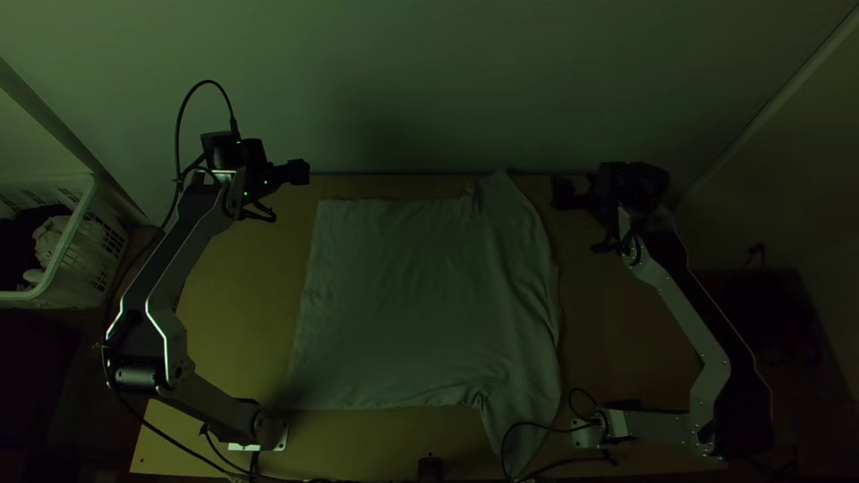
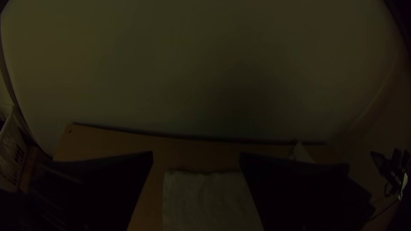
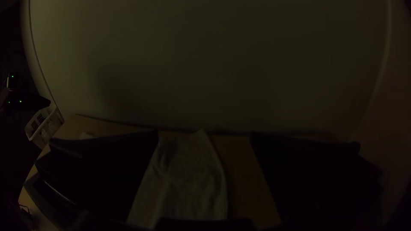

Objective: Fold the t-shirt

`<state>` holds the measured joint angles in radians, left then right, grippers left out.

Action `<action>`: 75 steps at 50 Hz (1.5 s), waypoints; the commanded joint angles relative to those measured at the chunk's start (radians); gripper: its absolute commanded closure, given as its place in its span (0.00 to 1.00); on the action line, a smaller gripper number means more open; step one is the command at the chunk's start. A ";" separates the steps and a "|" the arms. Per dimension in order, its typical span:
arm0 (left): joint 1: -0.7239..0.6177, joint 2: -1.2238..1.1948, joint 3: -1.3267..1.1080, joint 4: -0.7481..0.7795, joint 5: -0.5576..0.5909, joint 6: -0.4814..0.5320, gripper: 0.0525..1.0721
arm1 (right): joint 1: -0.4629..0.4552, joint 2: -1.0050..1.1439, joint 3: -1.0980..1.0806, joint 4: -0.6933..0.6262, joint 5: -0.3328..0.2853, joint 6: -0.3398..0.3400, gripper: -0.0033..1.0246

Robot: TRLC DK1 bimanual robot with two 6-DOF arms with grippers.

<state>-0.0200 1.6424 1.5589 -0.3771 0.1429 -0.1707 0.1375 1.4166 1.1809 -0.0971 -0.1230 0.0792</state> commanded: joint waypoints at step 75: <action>-0.024 0.683 0.521 -0.362 -0.101 0.151 0.72 | -0.067 0.653 0.691 -0.500 -0.075 0.260 0.06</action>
<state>-0.0414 2.3016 2.0575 -0.7280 0.0429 -0.0395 0.0696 2.0174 1.8030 -0.5472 -0.1955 0.3042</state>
